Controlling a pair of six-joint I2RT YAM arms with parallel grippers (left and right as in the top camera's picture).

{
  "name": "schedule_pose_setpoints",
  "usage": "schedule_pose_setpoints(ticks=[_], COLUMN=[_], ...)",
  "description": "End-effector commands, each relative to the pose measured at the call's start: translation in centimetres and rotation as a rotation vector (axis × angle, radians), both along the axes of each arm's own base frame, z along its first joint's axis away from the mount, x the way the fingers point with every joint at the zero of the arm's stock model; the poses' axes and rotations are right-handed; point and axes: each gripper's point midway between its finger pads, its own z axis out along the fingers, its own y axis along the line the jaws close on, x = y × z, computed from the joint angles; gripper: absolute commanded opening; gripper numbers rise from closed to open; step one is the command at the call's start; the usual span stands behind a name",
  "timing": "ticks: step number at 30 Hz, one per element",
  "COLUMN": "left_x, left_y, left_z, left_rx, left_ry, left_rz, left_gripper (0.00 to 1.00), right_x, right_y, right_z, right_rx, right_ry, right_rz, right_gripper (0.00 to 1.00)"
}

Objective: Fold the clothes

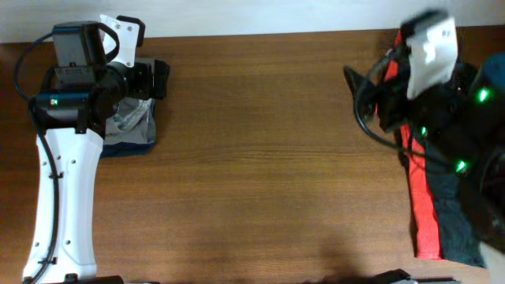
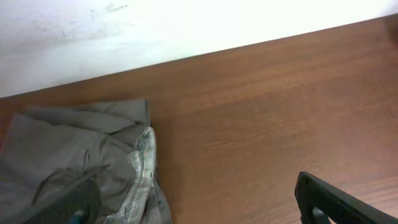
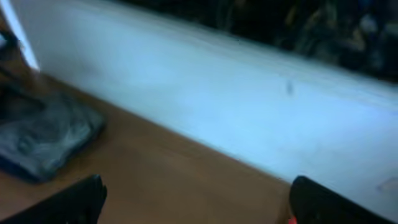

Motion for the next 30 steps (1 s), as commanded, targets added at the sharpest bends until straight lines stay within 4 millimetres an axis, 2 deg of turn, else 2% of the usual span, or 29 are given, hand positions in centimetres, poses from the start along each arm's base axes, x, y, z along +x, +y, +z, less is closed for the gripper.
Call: schedule_pose_setpoints(ticks=[1,4,5,9,14,17,20,30], left_x=[-0.3,-0.3,-0.3,-0.3,-0.3,-0.3,-0.3,-0.3], left_y=[-0.1,-0.1,-0.1,-0.1,-0.1,-0.1,-0.1,-0.1], left_z=[0.9,0.9,0.9,0.9,0.9,0.9,0.9,0.9], left_rx=[-0.010,-0.010,-0.010,-0.010,-0.010,-0.010,-0.010,-0.010], left_ry=[-0.020,-0.020,-0.020,-0.020,-0.020,-0.020,-0.020,-0.020], left_rz=[0.006,0.006,0.006,0.006,0.006,0.006,0.006,0.006], left_gripper=[0.99,0.99,0.99,0.99,0.99,0.99,0.99,0.99], right_x=[-1.0,-2.7,-3.0,-5.6,-7.4,-7.8,-7.2,-6.7], right_y=[-2.2,-4.0,-4.3,-5.4,-5.4,-5.6,-5.7,-5.2], right_z=[-5.2,-8.7,-9.2,-14.4,-18.9,-21.8,-26.0,-29.3], right_rx=[-0.027,-0.020,-0.018,0.007,0.027,0.034,0.033,0.041], right_ry=[0.044,0.013,0.005,-0.078,-0.191,-0.197,-0.192,-0.288], right_rz=[-0.063,-0.116,-0.122,-0.138,-0.118,-0.127,-0.130,-0.094], right_gripper=[0.99,0.99,0.99,0.99,0.99,0.99,0.99,0.99])
